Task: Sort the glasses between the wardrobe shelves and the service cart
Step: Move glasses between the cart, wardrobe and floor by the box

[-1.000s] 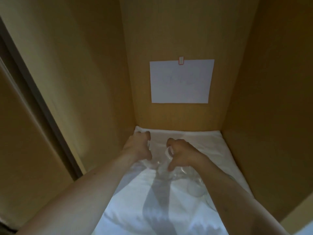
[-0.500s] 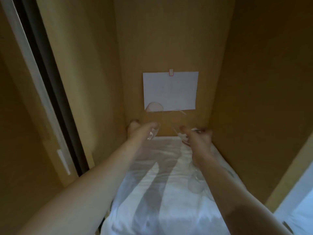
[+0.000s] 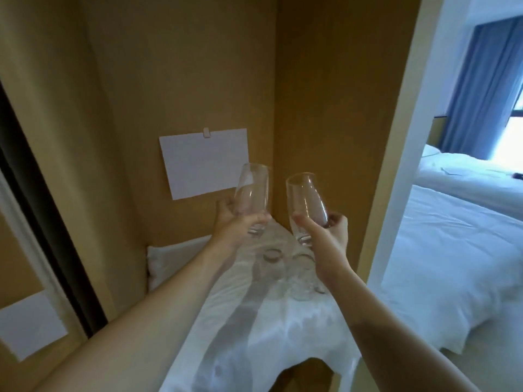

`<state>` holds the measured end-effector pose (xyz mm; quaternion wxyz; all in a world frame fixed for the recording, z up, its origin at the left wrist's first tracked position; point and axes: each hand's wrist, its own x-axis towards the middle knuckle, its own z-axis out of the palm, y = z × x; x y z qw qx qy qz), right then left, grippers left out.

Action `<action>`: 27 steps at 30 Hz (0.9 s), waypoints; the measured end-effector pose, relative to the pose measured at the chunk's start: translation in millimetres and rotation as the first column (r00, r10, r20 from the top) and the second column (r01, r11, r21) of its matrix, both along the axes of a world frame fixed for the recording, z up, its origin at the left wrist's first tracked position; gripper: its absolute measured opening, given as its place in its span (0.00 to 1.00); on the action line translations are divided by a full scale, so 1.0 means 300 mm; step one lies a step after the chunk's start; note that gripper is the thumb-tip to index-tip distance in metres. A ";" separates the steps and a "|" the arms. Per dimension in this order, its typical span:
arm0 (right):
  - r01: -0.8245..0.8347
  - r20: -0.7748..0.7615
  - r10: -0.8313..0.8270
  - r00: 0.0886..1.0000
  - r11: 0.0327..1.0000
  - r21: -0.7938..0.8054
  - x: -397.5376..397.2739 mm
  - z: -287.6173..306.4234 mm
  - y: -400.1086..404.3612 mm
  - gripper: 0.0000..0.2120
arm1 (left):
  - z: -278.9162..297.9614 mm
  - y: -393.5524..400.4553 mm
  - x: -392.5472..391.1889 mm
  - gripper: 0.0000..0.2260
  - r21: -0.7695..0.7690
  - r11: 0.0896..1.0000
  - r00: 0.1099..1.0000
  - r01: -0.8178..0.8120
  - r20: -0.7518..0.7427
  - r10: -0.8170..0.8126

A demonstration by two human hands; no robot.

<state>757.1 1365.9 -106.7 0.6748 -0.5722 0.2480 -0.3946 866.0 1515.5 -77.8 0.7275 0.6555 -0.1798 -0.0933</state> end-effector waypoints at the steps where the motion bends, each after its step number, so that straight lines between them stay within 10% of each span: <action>1: 0.025 0.011 -0.024 1.000 1.000 -0.014 -0.039 -0.004 -0.015 0.37 | 0.003 -0.025 -0.033 0.37 0.012 1.000 1.000 0.025 0.016 -0.025; 27: 0.401 -0.012 -0.402 0.915 0.914 -0.062 -1.390 -0.107 -0.817 0.42 | -0.071 -1.092 -1.214 0.43 0.145 0.793 0.800 0.591 0.020 -0.600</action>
